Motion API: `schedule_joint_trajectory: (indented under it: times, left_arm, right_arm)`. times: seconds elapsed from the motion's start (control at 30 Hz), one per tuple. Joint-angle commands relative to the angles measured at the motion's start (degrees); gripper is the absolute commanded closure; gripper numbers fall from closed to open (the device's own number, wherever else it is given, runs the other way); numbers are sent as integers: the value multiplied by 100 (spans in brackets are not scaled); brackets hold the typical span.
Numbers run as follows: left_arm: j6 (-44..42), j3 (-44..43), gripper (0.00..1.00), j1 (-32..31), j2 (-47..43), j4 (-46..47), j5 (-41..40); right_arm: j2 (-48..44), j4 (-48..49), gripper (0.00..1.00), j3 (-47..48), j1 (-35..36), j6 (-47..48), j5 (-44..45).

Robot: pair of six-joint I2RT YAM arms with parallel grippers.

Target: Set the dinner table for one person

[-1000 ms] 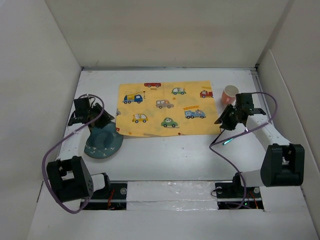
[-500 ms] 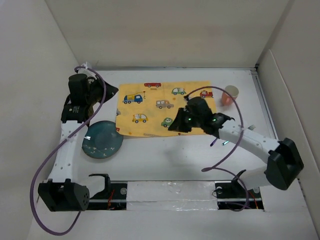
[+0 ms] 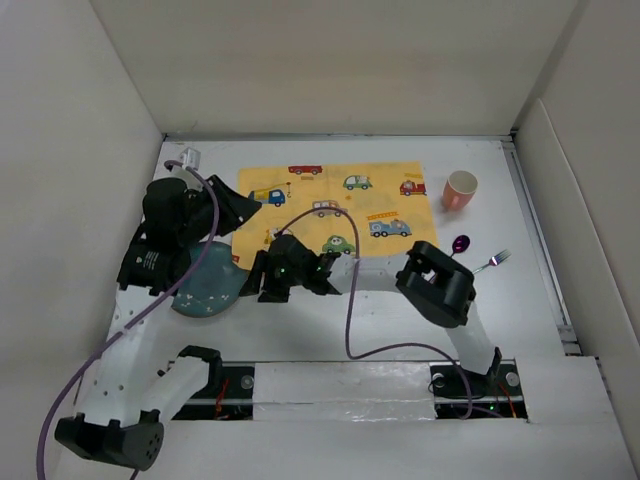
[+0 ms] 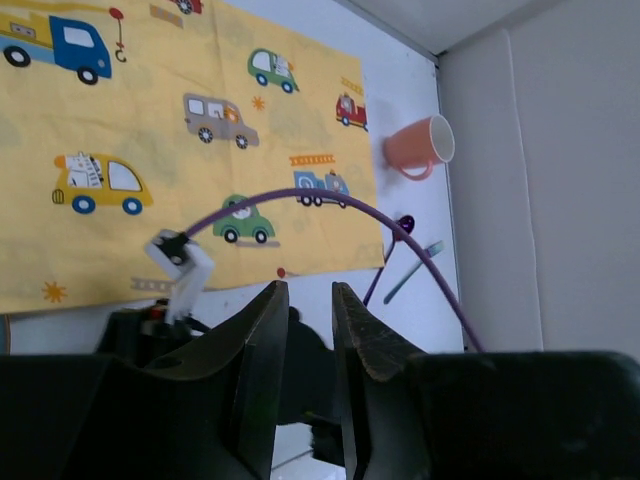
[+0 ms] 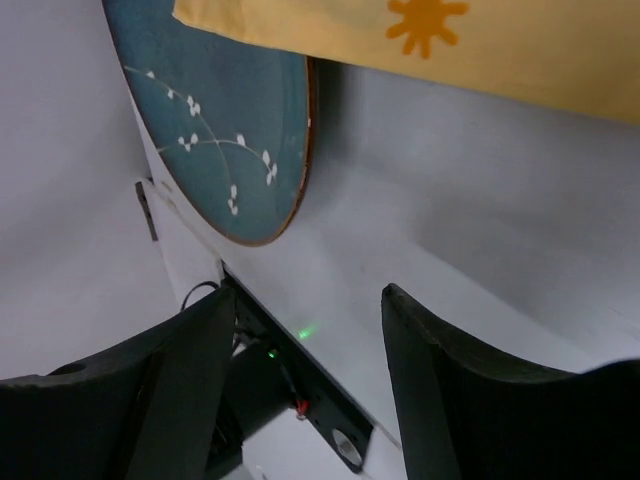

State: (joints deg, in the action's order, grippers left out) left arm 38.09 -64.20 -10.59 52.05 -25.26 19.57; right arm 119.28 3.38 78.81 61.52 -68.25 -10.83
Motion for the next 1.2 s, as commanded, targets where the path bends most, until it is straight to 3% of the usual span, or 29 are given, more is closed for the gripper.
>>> schedule_joint_trajectory:
  times: [0.0, 0.43, 0.5, 0.57, 0.7, 0.9, 1.17]
  left_arm:
    - [129, -22, 78, -189, -502, -286, -243]
    - [-82, -452, 77, -979, -1039, -761, -840]
    - [-143, -575, 78, -1032, -1030, -805, -885]
    - [-170, -672, 77, -1086, -1030, -893, -981]
    - [-319, -1154, 75, -1200, -996, -1069, -1262]
    - [-512, -2103, 66, -1366, -794, -1184, -1869]
    - [-706, -2439, 59, -1367, -609, -1201, -2572]
  right_arm:
    - [279, 673, 35, 468, 298, -654, 518]
    - [1756, -161, 52, 2024, 686, -1384, 1504]
    - [1870, -302, 65, 2121, 686, -1516, 1627]
    - [1879, -311, 100, 2130, 686, -1473, 1619]
    - [1476, -311, 100, 2078, 809, -797, 1305]
    - [-114, -303, 100, 1621, 862, 364, 881]
    - [-1406, -505, 100, 1850, -383, 646, 240]
